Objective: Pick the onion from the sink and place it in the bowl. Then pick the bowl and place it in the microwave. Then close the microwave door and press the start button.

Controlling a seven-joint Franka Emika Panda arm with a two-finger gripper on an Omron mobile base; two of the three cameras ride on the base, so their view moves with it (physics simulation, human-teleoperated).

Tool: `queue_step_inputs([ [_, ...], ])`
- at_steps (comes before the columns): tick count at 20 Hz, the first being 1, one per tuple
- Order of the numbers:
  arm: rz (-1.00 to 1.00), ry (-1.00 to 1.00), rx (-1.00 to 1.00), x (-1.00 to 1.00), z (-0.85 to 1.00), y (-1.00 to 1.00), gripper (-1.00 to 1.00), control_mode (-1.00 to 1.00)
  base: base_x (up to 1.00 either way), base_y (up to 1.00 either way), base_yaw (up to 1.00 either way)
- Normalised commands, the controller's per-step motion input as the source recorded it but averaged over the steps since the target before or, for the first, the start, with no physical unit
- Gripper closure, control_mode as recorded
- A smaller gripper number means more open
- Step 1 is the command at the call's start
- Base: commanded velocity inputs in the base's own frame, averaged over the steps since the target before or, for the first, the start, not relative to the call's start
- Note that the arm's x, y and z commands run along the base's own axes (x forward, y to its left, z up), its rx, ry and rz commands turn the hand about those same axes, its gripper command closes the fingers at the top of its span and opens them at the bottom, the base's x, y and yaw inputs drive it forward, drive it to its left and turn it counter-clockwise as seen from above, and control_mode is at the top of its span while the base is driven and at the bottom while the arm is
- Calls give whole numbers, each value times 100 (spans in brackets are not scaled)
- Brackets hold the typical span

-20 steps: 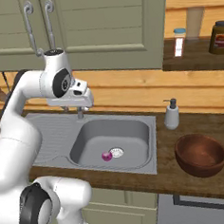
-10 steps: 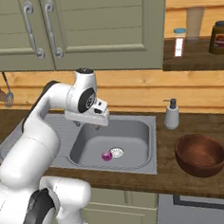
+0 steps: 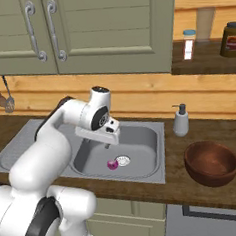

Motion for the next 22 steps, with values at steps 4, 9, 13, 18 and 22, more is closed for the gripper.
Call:
queue_step_inputs([
  [4, 0, 0, 0, 8, -41, 0, -100, -100, 0, 0, 0],
  [9, 0, 5, 0, 26, -49, 0, -100, -100, 0, 0, 0],
  [13, 0, 1, 0, 31, -55, 0, -100, -100, 0, 0, 0],
  [18, 0, 0, 3, 22, -41, 0, -100, -100, 0, 0, 0],
  [22, 0, 0, 2, 18, -36, 0, -100, -100, 0, 0, 0],
])
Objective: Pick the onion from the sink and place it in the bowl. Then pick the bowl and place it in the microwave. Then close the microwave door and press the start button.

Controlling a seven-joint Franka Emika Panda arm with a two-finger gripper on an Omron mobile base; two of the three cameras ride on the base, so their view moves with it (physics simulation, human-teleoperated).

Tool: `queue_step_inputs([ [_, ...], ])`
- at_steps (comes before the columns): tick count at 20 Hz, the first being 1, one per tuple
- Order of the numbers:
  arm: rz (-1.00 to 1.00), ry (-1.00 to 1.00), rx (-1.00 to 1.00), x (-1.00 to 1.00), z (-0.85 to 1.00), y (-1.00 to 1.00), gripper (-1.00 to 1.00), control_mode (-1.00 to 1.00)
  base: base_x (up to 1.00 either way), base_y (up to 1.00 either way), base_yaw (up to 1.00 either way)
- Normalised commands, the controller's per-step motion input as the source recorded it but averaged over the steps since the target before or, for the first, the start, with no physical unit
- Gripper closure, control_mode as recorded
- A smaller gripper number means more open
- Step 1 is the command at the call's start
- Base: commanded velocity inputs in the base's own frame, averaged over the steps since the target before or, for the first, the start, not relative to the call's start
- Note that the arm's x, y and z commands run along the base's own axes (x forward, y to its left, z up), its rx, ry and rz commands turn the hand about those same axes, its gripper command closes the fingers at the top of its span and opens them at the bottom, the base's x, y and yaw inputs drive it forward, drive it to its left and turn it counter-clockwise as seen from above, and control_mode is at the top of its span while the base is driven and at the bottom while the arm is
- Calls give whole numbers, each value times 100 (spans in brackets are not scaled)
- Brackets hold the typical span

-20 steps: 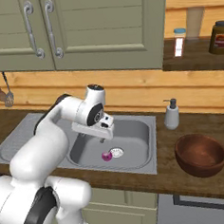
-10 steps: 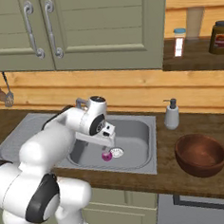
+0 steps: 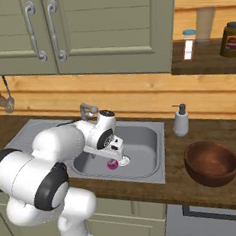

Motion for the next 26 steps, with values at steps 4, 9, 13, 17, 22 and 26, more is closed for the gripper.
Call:
queue_step_inputs([
  [4, 0, 0, 3, 24, -30, 0, -100, -100, 0, 0, 0],
  [9, 0, 0, 1, 25, -30, 0, -100, -100, 0, 0, 0],
  [13, 0, 0, 0, 25, -31, 0, -100, -100, 0, 0, 0],
  [17, 0, 0, 1, 19, -24, 0, -100, -100, 0, 0, 0],
  [22, 0, 0, 3, 20, -11, 0, -100, -100, 0, 0, 0],
  [26, 0, 0, 3, 26, -14, 0, -100, -100, 0, 0, 0],
])
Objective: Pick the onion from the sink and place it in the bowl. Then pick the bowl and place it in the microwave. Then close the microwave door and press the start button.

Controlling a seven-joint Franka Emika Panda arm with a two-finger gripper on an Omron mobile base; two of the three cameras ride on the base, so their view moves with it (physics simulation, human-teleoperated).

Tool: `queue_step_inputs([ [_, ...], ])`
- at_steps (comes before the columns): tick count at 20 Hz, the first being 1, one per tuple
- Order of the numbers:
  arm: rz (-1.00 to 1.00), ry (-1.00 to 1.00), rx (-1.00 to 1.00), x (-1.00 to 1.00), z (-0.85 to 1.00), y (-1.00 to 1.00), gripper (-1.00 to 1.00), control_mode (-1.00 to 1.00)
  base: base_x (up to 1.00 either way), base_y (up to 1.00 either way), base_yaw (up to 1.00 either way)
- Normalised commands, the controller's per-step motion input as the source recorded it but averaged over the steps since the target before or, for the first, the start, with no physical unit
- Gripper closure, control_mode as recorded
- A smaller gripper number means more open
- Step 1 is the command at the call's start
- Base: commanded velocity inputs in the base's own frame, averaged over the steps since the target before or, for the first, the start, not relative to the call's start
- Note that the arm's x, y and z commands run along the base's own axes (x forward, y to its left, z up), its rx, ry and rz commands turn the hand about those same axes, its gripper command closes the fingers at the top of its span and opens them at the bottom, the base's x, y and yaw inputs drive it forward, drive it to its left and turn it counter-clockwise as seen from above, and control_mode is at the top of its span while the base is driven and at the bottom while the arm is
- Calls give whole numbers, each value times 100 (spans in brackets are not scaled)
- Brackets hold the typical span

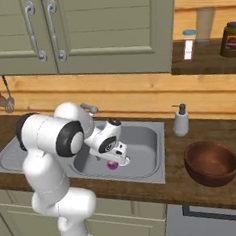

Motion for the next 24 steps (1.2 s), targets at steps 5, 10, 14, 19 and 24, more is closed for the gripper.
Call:
queue_step_inputs([
  [5, 0, 1, 3, 25, -19, 0, -100, -100, 0, 0, 0],
  [10, 0, 0, 1, 23, -23, 0, -100, -100, 0, 0, 0],
  [14, 0, 0, 0, 22, -25, 0, -100, -100, 0, 0, 0],
  [19, 0, 0, 0, 24, -29, 0, -100, -100, 0, 0, 0],
  [24, 0, 0, 1, 26, -27, -2, -100, -100, 0, 0, 0],
])
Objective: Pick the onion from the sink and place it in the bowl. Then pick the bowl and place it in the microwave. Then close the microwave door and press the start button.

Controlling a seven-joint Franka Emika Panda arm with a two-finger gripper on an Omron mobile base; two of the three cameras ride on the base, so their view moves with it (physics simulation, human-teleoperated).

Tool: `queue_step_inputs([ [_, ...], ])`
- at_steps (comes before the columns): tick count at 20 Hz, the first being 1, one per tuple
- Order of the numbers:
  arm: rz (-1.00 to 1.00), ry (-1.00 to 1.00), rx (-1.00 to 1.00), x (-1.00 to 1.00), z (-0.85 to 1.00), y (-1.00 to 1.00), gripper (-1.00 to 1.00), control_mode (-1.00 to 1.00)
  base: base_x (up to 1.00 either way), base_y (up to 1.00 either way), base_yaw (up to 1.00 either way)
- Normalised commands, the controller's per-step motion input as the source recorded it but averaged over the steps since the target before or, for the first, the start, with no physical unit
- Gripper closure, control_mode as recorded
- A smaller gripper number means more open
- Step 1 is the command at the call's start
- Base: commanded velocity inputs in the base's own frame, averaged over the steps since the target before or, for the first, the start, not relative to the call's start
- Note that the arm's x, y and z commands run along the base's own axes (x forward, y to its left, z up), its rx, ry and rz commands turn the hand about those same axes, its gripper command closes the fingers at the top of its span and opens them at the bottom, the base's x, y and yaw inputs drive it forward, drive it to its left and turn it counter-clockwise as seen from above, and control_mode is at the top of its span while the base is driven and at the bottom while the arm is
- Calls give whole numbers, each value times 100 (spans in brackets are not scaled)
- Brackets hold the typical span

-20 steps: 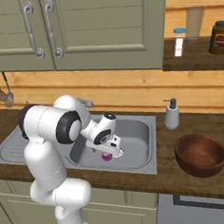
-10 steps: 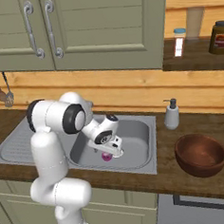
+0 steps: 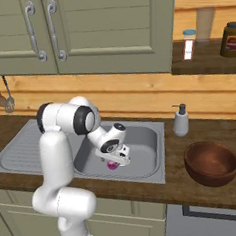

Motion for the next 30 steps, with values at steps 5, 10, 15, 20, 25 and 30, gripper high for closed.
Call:
queue_step_inputs([
  [5, 0, 0, 2, 32, -21, -6, -100, -100, 0, 0, 0],
  [10, 0, 0, 1, 22, -25, -5, -100, -100, 0, 0, 0],
  [15, 0, 0, 0, -9, -16, 0, -100, -100, 0, 0, 0],
  [20, 0, 0, 0, -3, -10, 2, -100, -100, 0, 0, 0],
  [25, 0, 0, 0, -3, -7, 16, 100, -100, 0, 0, 0],
  [30, 0, -1, 1, -33, 15, -8, 100, -100, 0, 0, 0],
])
